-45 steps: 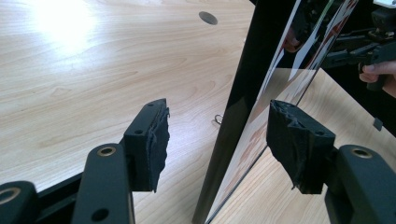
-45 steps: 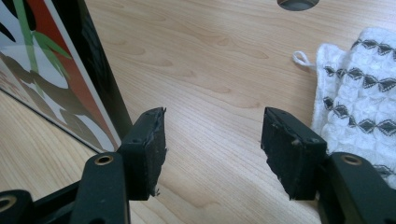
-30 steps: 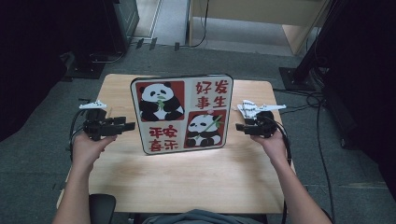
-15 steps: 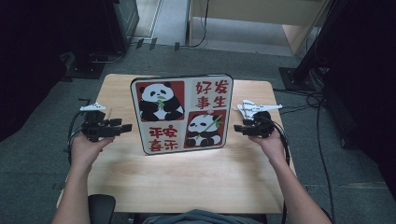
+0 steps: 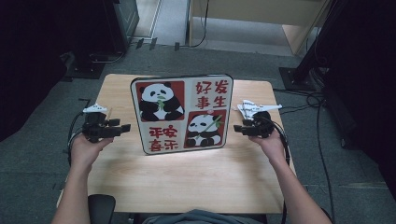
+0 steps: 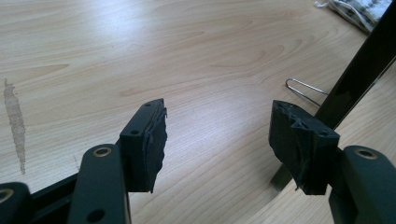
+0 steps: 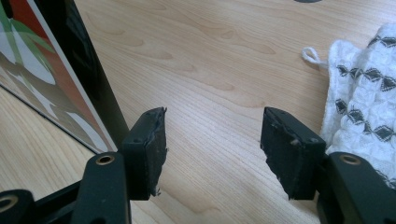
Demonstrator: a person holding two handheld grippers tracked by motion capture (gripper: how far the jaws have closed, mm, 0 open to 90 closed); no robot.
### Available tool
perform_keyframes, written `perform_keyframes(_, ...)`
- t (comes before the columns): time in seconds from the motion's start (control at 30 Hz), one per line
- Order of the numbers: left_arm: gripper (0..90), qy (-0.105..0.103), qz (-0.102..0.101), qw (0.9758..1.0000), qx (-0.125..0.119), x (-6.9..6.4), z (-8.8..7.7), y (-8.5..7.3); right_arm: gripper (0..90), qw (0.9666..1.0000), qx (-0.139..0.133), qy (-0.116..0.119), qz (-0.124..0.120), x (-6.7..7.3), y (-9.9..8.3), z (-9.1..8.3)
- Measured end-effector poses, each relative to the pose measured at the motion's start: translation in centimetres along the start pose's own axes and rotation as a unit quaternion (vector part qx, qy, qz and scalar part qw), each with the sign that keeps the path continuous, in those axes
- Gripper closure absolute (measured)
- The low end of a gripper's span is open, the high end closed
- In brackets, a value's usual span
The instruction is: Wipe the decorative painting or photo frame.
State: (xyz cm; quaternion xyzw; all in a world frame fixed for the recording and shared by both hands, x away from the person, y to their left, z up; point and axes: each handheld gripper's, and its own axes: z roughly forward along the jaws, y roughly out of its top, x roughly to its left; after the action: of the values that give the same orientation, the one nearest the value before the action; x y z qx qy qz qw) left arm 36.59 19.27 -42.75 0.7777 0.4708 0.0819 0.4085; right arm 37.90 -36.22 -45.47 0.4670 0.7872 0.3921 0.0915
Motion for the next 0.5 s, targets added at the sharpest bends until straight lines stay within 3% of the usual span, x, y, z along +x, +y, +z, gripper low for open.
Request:
perform_keyframes(0.13,36.5,-0.017,-0.016,0.9997,-0.004,0.05,0.00,-0.05,41.5,1.0000,-0.002,0.000,0.000,-0.05,-0.01,0.00)
perform_keyframes(0.5,38.4,-0.022,-0.009,0.9997,-0.004,-0.37,0.22,-0.10,41.5,1.0000,0.000,0.001,0.001,-0.10,-0.02,0.00)
